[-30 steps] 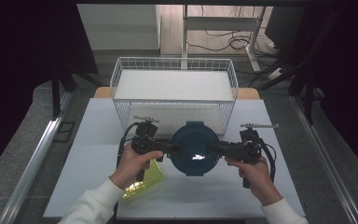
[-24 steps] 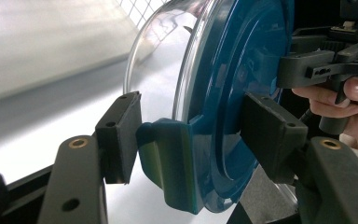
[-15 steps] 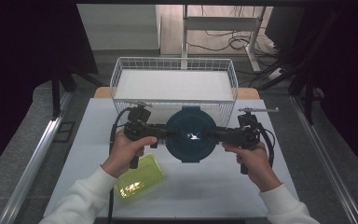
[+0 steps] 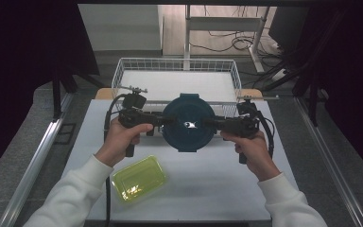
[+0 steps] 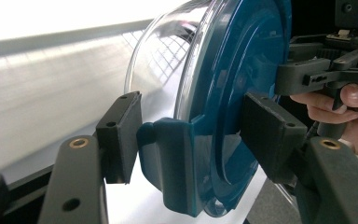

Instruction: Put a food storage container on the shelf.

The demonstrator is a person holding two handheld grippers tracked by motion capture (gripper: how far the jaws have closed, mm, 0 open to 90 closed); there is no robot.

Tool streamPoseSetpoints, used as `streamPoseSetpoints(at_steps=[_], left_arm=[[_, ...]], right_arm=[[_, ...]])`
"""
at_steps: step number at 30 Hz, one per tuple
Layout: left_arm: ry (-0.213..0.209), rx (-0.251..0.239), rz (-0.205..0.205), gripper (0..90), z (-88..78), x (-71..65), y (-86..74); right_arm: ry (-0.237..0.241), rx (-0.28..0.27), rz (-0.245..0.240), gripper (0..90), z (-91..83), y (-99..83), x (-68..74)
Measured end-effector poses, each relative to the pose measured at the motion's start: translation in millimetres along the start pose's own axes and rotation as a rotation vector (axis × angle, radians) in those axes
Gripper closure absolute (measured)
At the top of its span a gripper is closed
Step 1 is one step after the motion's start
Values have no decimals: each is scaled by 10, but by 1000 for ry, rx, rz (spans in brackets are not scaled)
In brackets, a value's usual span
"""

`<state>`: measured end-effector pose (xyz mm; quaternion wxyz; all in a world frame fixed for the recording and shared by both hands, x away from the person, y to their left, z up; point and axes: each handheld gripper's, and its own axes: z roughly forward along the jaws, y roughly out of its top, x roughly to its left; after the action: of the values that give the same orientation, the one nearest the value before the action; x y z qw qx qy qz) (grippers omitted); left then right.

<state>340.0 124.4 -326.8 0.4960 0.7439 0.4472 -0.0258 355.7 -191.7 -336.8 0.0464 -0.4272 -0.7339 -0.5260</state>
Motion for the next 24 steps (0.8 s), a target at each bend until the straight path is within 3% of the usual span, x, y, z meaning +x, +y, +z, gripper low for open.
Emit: streamPoseSetpoints(at_steps=[12,24], left_arm=[[6,-16,-5,398,-43,100,186],[1,-44,-3,400,-108,179,414]], right_arm=[[13,-6,14,390,94,207,-33],[10,-6,-9,391,143,494,-22]])
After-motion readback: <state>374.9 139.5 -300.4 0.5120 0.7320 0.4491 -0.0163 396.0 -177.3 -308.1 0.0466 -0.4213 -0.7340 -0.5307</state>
